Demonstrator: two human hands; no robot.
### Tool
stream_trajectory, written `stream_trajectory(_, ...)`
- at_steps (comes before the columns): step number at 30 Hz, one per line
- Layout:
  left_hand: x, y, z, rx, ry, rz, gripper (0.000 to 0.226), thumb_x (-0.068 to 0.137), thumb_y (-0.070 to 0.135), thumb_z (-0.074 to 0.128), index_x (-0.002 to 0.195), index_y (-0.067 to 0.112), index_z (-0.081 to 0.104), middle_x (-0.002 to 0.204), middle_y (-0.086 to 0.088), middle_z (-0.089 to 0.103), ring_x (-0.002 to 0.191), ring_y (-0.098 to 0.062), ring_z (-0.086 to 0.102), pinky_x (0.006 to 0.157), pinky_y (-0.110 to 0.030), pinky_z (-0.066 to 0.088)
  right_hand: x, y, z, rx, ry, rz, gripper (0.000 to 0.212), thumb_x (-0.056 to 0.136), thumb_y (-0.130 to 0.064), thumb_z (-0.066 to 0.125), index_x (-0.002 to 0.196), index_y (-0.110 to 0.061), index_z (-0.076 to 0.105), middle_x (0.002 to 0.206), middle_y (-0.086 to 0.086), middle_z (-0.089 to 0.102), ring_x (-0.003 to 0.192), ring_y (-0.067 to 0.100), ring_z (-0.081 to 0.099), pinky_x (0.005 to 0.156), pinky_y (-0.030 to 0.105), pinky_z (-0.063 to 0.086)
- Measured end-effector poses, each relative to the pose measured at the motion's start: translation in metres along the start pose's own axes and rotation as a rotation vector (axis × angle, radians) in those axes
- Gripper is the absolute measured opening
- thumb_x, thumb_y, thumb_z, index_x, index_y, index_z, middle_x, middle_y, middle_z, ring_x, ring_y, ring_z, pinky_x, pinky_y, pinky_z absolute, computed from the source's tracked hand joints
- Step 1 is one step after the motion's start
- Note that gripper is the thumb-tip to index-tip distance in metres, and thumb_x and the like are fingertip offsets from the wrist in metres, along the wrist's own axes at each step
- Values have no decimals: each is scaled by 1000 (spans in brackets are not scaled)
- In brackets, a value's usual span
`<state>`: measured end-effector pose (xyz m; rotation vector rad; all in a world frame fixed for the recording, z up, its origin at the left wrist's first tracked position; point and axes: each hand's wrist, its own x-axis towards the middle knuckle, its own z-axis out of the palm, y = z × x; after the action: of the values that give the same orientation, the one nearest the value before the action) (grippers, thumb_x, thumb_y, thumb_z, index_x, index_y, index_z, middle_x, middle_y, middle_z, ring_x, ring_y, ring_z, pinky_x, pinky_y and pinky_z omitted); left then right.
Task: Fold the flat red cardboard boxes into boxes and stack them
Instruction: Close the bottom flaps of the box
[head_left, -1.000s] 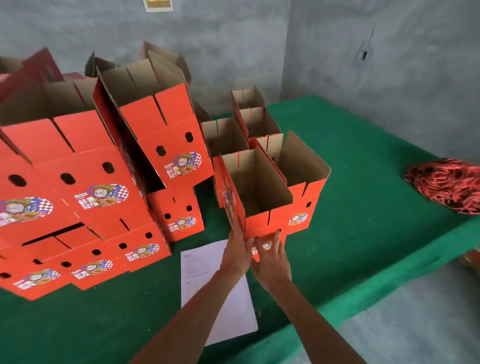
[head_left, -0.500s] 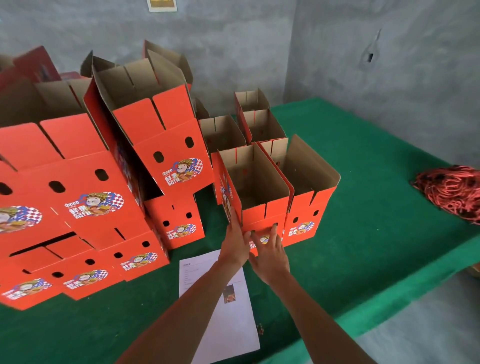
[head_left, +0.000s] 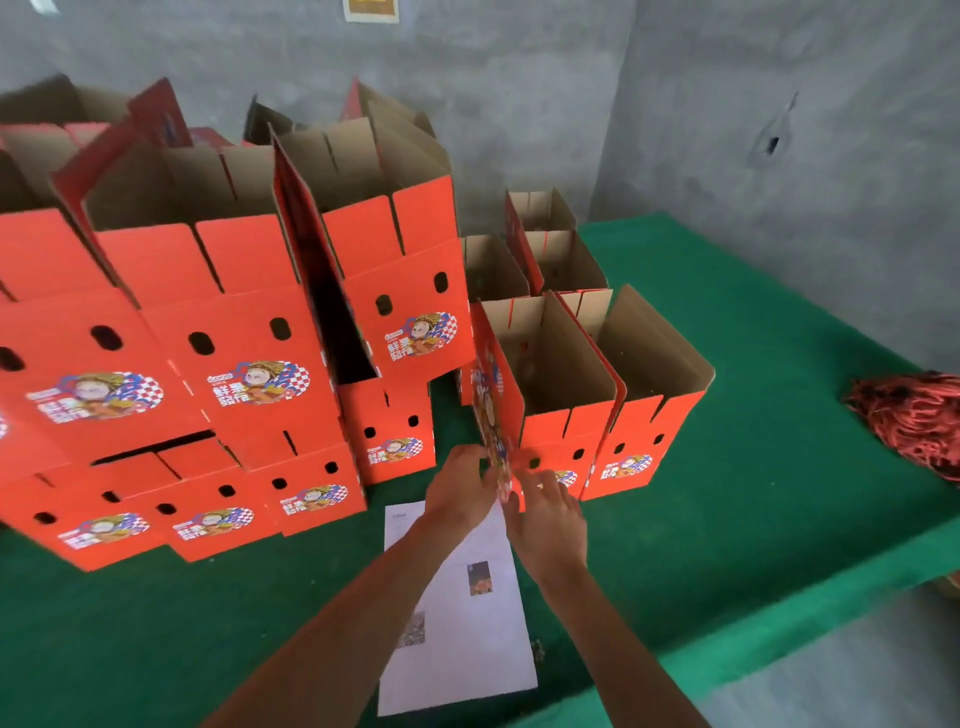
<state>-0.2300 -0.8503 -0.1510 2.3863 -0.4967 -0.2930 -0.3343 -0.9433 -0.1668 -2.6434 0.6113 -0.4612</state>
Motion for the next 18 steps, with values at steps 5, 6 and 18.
stream_trajectory(5, -43, -60, -77, -95, 59, 3, 29, 105, 32, 53, 127, 20, 68, 127, 7, 69, 107, -10, 66, 94, -30, 53, -20, -75, 15, 157, 113, -191, 32, 88, -28, 78, 116, -14, 73, 110, 4, 73, 98, 27, 71, 79, 41, 61)
stream_trajectory(6, -60, -80, -99, -181, 74, -14, 27, 105, 33, 55, 125, 23, 68, 123, 10, 69, 101, -3, 66, 88, -22, 52, -26, -95, 18, 205, 96, -210, 33, 90, -35, 76, 117, -18, 71, 109, -1, 71, 98, 22, 69, 78, 38, 59)
stream_trajectory(18, -248, -365, -341, -554, 583, -234, 23, 93, 11, 75, 115, 13, 72, 110, 3, 76, 94, -1, 72, 76, -13, 55, -86, -357, 102, 650, -303, -377, 72, 82, -82, 57, 137, -37, 58, 130, -24, 58, 121, -7, 54, 98, 23, 46)
